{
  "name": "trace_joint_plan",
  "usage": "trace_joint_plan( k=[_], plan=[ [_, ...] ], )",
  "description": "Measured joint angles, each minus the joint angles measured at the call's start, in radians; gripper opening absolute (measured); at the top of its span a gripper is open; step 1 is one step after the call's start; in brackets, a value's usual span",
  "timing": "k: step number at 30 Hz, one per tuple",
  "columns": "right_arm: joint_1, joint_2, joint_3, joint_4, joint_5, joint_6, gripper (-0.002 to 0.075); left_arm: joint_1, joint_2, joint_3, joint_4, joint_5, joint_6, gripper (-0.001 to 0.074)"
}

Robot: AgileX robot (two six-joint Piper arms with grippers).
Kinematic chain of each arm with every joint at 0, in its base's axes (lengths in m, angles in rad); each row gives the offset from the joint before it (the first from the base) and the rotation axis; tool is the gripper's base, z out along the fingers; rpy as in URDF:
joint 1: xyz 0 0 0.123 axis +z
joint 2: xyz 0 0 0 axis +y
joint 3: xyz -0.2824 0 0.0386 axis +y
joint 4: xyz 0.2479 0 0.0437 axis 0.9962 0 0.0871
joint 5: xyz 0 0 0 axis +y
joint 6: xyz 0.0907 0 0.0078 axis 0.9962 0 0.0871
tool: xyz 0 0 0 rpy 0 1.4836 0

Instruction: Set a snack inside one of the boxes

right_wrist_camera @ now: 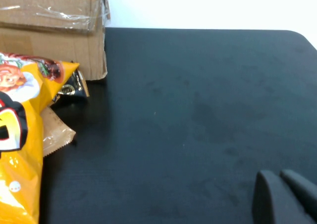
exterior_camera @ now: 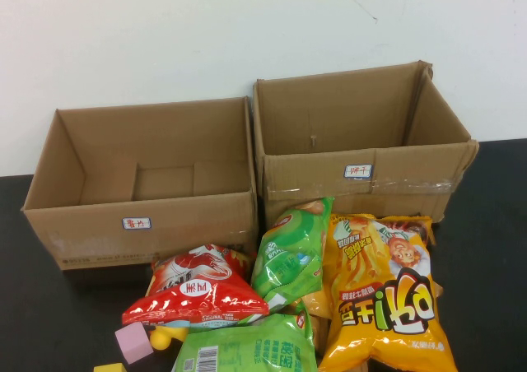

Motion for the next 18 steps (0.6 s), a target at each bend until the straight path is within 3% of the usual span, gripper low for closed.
trace_joint_plan(
  k=[18],
  plan=[
    [0.0,0.0,0.006,0.0,-0.037,0.0,-0.0001,0.0,0.0,0.0,0.0,-0.005,0.0,-0.0003]
  ],
)
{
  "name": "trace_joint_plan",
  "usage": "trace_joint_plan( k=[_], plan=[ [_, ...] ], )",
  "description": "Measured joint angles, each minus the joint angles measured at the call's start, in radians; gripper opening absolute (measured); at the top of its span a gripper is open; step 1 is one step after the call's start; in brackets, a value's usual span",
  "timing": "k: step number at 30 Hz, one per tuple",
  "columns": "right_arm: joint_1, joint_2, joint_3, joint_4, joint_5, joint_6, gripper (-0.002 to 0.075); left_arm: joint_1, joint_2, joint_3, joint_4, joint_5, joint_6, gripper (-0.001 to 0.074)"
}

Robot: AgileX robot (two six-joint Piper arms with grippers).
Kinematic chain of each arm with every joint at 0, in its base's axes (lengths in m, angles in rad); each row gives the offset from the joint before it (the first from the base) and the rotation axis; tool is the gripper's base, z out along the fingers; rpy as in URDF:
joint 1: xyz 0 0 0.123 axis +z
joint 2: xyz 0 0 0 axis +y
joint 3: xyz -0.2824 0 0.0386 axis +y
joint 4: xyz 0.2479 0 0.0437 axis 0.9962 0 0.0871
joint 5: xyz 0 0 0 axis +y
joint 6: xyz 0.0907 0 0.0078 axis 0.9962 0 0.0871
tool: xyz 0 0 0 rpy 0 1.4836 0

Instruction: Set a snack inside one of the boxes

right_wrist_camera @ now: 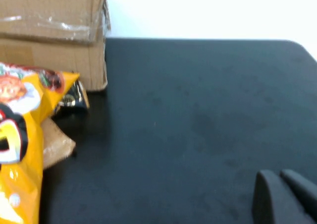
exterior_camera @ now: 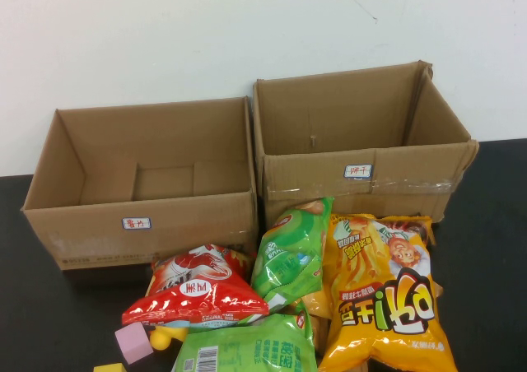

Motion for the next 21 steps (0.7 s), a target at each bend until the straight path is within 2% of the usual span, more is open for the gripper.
trace_joint_plan(
  k=[5,17,21],
  plan=[
    [0.0,0.0,0.002,0.0,-0.163,0.0,-0.0001,0.0,0.0,0.006,-0.002,-0.095,0.0,-0.0003],
    [0.0,0.0,0.002,0.002,-0.955,0.004,-0.0001,0.0,0.0,0.006,-0.004,-0.664,-0.024,-0.0003],
    [0.0,0.0,0.002,0.013,-1.025,0.004,-0.0001,0.0,0.0,0.006,-0.004,-0.797,-0.03,-0.0003]
  ],
)
